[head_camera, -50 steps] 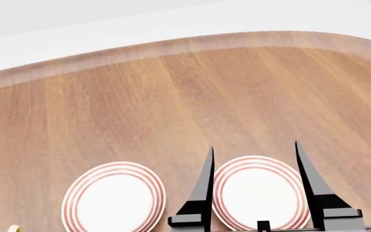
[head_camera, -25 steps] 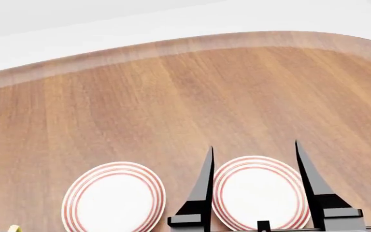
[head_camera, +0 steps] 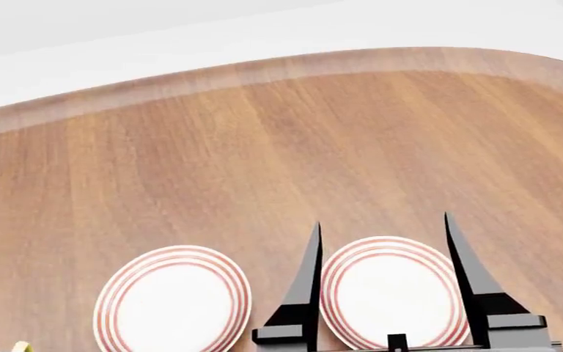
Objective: Put the white mug on the left plate.
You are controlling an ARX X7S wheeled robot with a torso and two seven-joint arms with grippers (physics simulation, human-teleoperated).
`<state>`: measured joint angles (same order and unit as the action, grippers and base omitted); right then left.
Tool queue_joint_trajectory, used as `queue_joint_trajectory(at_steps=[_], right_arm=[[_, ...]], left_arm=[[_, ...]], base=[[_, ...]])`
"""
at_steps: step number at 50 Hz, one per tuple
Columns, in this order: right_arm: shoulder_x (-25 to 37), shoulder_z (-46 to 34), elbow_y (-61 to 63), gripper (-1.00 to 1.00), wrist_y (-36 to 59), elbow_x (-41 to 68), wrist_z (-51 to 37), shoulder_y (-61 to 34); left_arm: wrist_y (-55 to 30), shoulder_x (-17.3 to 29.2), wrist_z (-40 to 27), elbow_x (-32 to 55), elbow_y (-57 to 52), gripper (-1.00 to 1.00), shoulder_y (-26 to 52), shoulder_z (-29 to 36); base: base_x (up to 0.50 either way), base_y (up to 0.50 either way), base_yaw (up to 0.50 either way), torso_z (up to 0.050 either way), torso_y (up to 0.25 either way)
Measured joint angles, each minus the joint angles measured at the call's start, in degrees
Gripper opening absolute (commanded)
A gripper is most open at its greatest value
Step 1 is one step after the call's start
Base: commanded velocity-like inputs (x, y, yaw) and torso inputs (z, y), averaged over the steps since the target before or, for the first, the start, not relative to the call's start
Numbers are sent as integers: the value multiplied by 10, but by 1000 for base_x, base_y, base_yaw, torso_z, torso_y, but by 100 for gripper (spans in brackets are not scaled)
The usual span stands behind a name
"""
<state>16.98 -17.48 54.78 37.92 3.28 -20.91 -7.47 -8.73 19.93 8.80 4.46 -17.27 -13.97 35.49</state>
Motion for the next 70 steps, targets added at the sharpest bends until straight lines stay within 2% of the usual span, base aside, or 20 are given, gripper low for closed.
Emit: queue_joint_trajectory(at_steps=[23,70], right_arm=[[4,-4,2,100,4,3,-5,-4],[11,-16,-6,100,-2,9,-13,-8]], left_arm=[[-31,-15,-16,-40,15,100,15,35],[-44,-63,-33,-50,96,100,74,59]], base=[[0,0,0,0,0],[0,0,0,0,0]])
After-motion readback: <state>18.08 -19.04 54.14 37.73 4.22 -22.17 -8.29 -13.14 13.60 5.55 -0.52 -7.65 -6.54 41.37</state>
